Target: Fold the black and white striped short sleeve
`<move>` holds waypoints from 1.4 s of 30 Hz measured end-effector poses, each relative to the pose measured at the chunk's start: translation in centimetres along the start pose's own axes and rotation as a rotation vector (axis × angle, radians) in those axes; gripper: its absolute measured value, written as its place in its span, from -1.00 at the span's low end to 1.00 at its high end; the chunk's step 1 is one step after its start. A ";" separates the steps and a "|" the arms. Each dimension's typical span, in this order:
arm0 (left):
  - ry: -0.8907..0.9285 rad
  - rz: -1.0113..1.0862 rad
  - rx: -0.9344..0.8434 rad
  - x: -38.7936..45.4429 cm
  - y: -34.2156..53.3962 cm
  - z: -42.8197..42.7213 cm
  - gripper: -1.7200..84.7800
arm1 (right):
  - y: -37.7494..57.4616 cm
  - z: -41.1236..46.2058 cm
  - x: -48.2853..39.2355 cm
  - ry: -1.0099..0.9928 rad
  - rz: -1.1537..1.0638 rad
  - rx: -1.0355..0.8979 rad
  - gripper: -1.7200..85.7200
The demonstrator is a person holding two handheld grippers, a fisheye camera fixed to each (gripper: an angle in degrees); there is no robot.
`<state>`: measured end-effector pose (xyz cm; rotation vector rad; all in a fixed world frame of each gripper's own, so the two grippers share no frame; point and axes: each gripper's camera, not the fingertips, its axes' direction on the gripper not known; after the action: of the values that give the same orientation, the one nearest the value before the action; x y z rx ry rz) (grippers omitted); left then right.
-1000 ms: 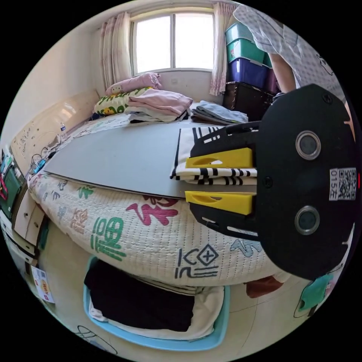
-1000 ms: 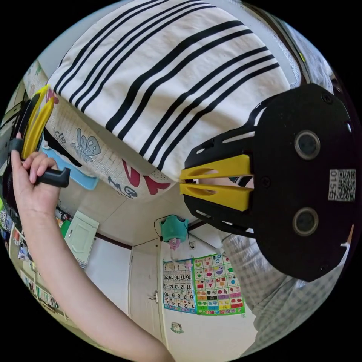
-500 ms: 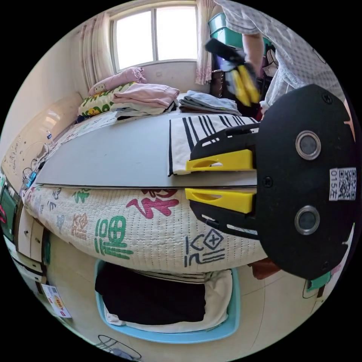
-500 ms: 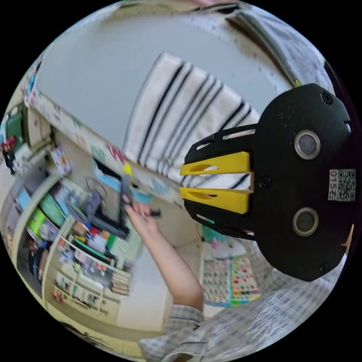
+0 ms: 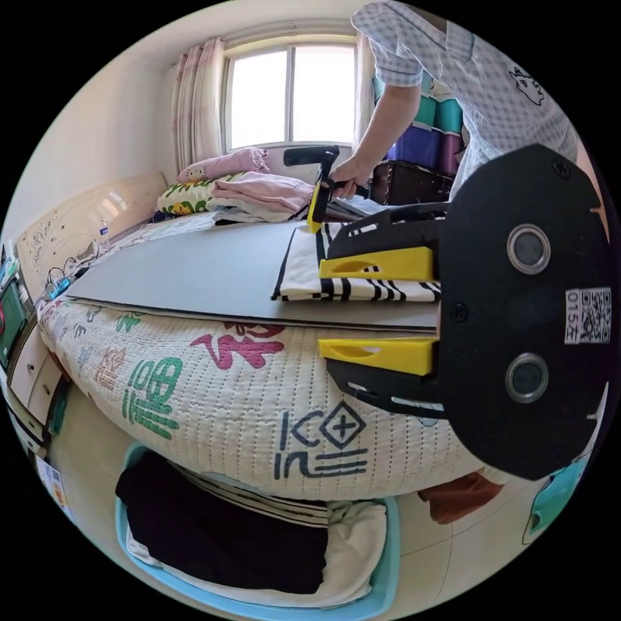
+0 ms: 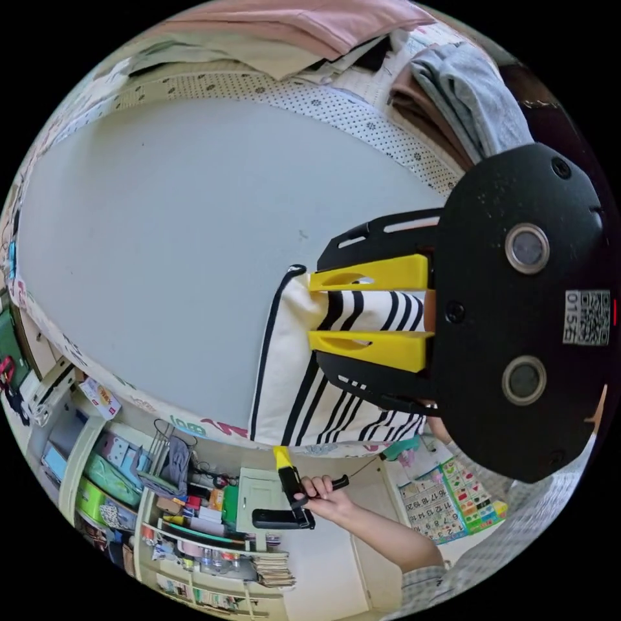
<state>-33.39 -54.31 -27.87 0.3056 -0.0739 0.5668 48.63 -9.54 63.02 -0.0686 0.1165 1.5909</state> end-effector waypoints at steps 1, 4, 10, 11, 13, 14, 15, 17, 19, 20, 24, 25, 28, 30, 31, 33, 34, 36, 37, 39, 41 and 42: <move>0.011 -0.010 0.011 -0.5 0.0 -0.3 -0.65 | -0.7 1.3 -0.9 -0.009 -0.034 -0.005 -0.75; 0.058 -0.033 0.027 -1.8 0.2 -1.0 -0.65 | -2.9 5.2 -3.0 -0.071 -0.102 -0.024 -0.76; 0.096 -0.075 0.013 -3.3 1.3 -1.6 -0.74 | -4.9 11.2 -5.6 -0.062 -0.206 0.010 -0.70; 0.108 -0.090 0.021 -3.7 1.6 -1.6 -0.77 | -4.5 12.7 -5.2 -0.030 -0.198 0.018 -0.70; 0.137 -0.110 0.027 -4.0 1.8 -1.6 -0.80 | -4.1 15.6 -4.3 0.006 -0.167 -0.004 -0.66; 0.136 -0.115 0.030 -4.0 1.9 -1.7 -0.82 | -3.8 17.0 -3.5 0.003 -0.144 0.025 -0.66; 0.131 -0.113 0.031 -3.8 1.9 -1.7 -0.84 | -3.7 17.5 -3.1 -0.002 -0.121 0.048 -0.66; 0.082 -0.073 0.027 -2.5 2.0 -2.0 -0.88 | -3.6 20.4 -1.7 -0.102 -0.072 0.101 -0.69; 0.030 -0.020 0.023 -0.9 2.0 -2.5 -0.91 | -3.8 23.9 -1.3 -0.224 -0.084 0.064 -0.75; 0.004 0.016 0.022 0.2 2.1 -2.9 -0.92 | -3.8 26.2 -1.4 -0.254 -0.097 0.045 -0.79; 0.002 0.110 0.038 4.3 2.9 -4.8 -0.94 | -2.3 29.9 -1.3 -0.272 -0.104 0.094 -0.86; -0.007 0.142 0.050 6.0 3.2 -5.7 -0.94 | -1.0 30.0 -0.7 -0.323 -0.104 0.152 -0.87; -0.007 0.210 0.112 11.8 3.7 -8.7 -0.95 | 3.8 28.0 1.7 -0.459 -0.101 0.354 -0.90; 0.016 0.320 0.171 17.0 3.7 -10.6 -0.95 | 7.5 26.1 3.8 -0.547 -0.113 0.488 -0.92; 0.004 0.424 0.206 21.0 3.6 -11.5 -0.95 | 10.0 24.8 5.0 -0.583 -0.136 0.577 -0.93; -0.038 0.590 0.230 27.0 3.4 -11.9 -0.95 | 13.7 23.0 6.5 -0.572 -0.173 0.697 -0.94; -0.068 0.687 0.238 30.6 3.4 -11.6 -0.95 | 16.1 22.2 7.5 -0.548 -0.189 0.758 -0.94; -0.086 0.801 0.241 35.0 3.3 -10.6 -0.95 | 19.8 21.5 9.2 -0.524 -0.200 0.838 -0.95; -0.078 0.853 0.244 37.2 3.4 -9.7 -0.95 | 22.5 21.5 10.5 -0.520 -0.200 0.889 -0.95; -0.038 0.900 0.253 39.9 3.6 -8.3 -0.95 | 26.8 21.6 12.4 -0.528 -0.201 0.950 -0.95; 0.041 0.945 0.227 43.0 4.1 -6.1 -0.95 | 33.3 21.6 14.2 -0.526 -0.214 1.017 -0.95; 0.062 0.958 0.213 43.8 4.3 -5.5 -0.95 | 35.1 21.6 14.5 -0.512 -0.221 1.033 -0.95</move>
<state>1.10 -26.58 -25.26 0.4566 -0.0990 1.5406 13.88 6.64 83.88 1.0796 0.4919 1.1287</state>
